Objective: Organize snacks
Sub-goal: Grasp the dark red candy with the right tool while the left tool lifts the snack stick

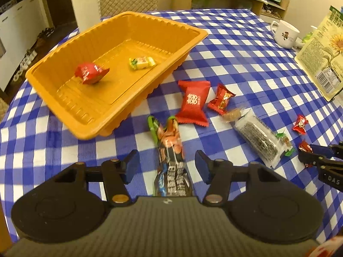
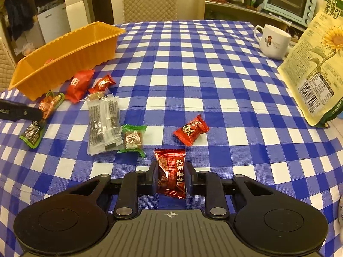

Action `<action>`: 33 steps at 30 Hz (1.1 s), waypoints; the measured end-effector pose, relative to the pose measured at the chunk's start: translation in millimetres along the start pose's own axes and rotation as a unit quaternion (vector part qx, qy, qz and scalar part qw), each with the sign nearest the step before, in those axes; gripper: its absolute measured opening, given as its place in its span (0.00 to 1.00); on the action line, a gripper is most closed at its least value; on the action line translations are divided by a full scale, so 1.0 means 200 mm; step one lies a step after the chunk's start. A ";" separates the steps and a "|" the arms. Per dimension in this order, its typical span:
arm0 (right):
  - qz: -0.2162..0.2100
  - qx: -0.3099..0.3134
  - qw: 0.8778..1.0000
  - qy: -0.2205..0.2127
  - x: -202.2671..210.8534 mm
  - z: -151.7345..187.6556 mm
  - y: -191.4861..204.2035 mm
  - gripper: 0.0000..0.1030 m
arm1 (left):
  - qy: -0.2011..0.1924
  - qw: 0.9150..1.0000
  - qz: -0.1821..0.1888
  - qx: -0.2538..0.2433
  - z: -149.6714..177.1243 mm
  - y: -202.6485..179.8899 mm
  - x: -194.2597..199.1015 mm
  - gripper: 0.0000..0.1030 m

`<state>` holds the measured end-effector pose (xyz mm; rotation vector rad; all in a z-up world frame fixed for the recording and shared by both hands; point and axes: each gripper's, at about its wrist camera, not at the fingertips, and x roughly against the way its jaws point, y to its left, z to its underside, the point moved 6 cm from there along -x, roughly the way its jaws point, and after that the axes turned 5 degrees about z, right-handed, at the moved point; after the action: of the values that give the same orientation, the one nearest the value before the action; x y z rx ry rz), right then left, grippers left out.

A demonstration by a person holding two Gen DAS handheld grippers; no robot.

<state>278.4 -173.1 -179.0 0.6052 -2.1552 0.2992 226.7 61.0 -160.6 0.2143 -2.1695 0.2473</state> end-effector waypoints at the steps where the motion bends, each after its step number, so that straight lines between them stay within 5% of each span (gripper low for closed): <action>1: 0.000 -0.001 1.000 0.000 0.00 0.00 0.00 0.25 | 0.000 1.000 -0.001 -0.005 -0.01 -0.01 -0.01 0.53; 4: 0.001 -0.012 1.000 -0.002 0.02 0.00 -0.02 0.25 | 0.004 1.000 0.004 -0.011 -0.02 -0.01 -0.05 0.53; 14: -0.006 -0.052 0.999 -0.004 0.08 -0.02 -0.09 0.25 | 0.024 0.999 0.004 -0.024 -0.01 -0.02 -0.13 0.27; 33: -0.048 -0.040 0.998 -0.024 0.17 -0.09 0.04 0.25 | 0.003 0.999 0.035 -0.027 -0.03 -0.05 0.07 0.26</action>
<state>268.1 -169.3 -141.4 0.6749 -2.1651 0.1475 224.8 51.5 -144.6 0.1061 -2.1764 0.2278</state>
